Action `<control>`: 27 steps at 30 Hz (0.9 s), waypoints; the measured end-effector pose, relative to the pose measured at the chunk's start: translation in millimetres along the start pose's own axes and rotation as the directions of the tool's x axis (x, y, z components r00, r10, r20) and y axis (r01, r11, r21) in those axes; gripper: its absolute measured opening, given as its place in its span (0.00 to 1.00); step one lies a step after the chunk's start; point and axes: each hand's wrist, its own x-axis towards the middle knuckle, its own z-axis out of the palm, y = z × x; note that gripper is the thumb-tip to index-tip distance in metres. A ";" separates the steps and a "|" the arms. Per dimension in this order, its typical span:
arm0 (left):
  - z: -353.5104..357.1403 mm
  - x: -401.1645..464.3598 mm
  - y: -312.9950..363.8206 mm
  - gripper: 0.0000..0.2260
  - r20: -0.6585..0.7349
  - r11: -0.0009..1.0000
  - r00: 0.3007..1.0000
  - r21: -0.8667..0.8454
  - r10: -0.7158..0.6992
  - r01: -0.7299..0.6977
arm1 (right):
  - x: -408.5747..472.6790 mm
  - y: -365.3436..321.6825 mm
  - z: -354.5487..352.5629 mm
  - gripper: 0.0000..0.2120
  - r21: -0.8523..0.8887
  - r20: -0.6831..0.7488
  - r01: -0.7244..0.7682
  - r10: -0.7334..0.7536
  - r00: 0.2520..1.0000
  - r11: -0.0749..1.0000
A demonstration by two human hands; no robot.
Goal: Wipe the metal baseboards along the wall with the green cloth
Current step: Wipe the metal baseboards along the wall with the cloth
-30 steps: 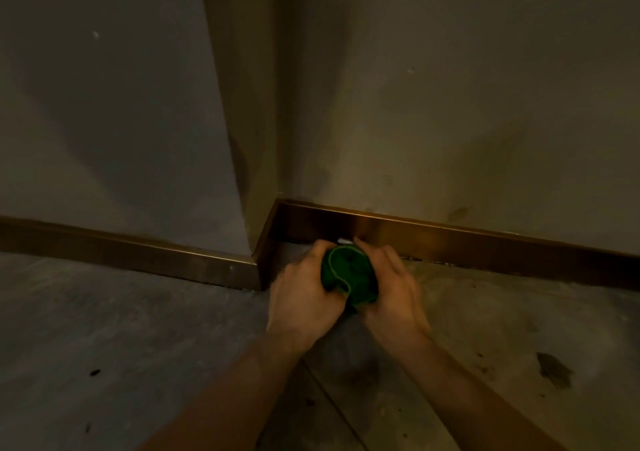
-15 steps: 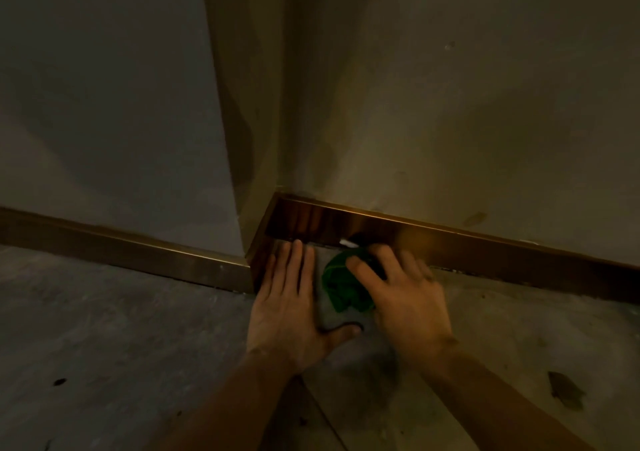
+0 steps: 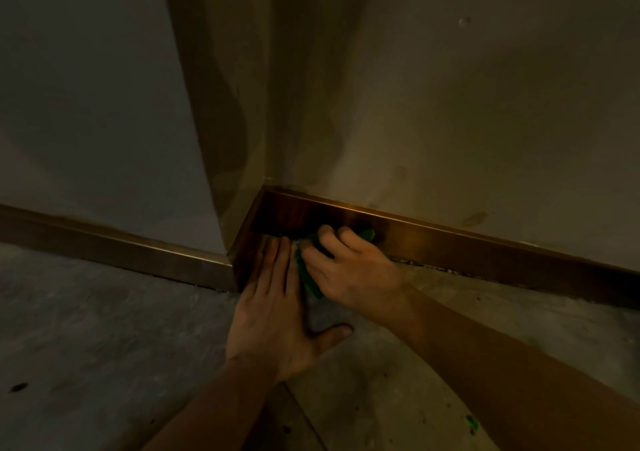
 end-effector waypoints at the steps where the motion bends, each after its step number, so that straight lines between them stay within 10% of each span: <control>1: -0.6 0.2 0.6 0.59 0.003 1.000 1.000 0.004 -0.004 0.004 | 1.3 0.2 -0.5 0.13 -0.028 0.015 0.018 -0.017 1.000 0.999; 27: -1.3 -0.5 -5.2 0.58 -0.018 0.999 1.000 -0.031 0.018 -0.019 | -13.5 10.9 -20.6 0.18 -0.064 0.410 -0.081 0.100 0.906 0.995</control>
